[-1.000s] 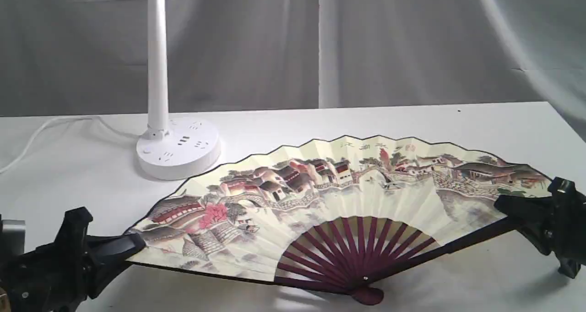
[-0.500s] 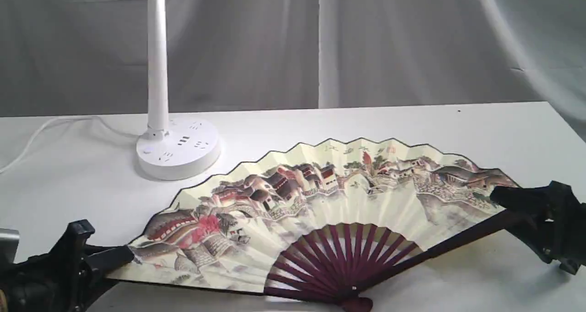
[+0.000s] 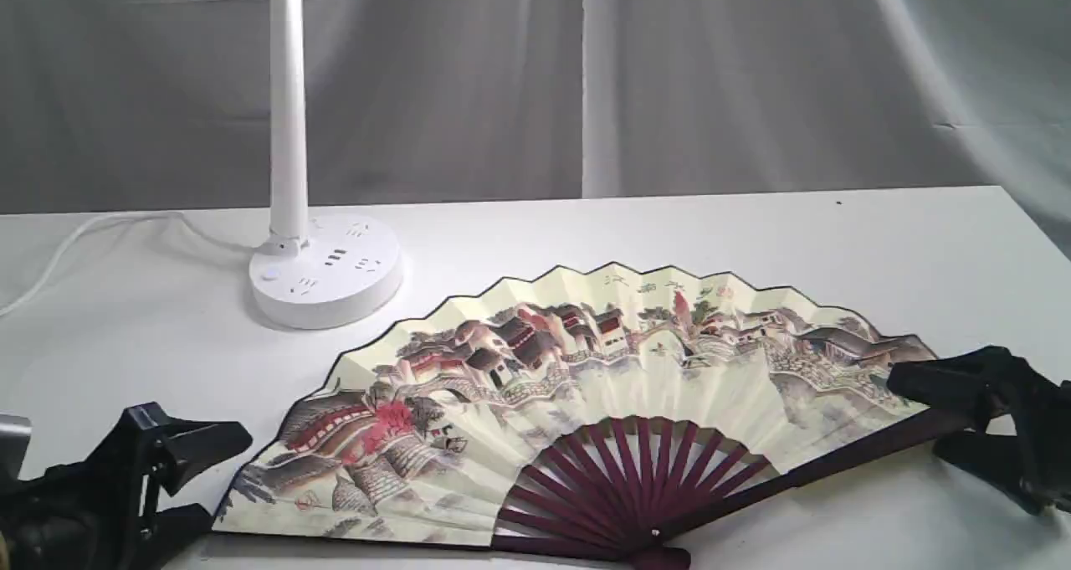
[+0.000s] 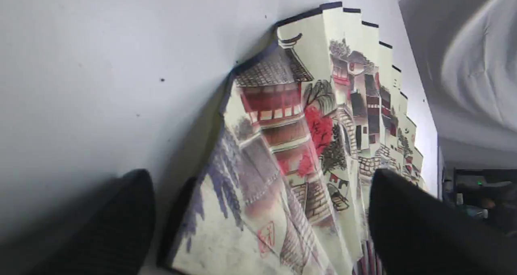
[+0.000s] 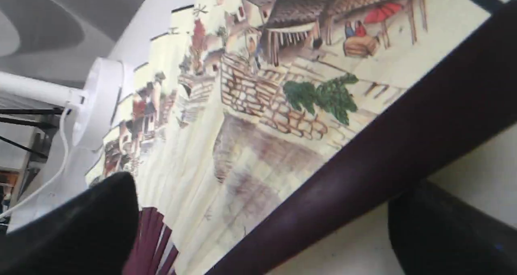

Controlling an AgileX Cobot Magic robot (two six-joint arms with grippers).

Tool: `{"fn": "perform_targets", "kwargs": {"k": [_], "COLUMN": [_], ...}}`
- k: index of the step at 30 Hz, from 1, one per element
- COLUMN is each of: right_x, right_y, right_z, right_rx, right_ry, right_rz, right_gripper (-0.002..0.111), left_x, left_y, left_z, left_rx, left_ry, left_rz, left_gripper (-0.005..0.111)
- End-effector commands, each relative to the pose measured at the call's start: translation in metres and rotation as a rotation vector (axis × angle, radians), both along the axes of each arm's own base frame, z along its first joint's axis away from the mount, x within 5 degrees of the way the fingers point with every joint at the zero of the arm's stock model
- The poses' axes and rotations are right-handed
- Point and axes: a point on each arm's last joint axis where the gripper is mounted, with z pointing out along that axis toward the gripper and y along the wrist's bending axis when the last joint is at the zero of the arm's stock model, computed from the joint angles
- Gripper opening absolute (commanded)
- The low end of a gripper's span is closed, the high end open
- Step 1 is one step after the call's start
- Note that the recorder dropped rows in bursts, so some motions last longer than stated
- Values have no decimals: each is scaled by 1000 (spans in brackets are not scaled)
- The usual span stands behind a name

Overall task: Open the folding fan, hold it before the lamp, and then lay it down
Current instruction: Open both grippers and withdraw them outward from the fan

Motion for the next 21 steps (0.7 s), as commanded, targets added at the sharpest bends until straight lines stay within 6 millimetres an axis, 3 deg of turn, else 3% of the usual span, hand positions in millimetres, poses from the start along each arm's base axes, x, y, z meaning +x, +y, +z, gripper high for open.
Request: {"fn": "perform_targets", "kwargs": {"k": [1, 12, 21], "right_x": [-8, -10, -11], "right_y": [-9, -24, -22], "right_z": [-4, 31, 81], "right_rx": [-131, -320, -377], "right_ry": [137, 159, 12], "right_rz": [-20, -126, -155], "right_gripper": [84, 83, 79], "left_x": [0, -5, -7], "left_y": [10, 37, 27], "left_z": [3, 18, 57], "left_rx": [54, 98, 70], "left_ry": [-22, -110, -389], "left_rz": [17, -12, -146], "left_gripper": [75, 75, 75]}}
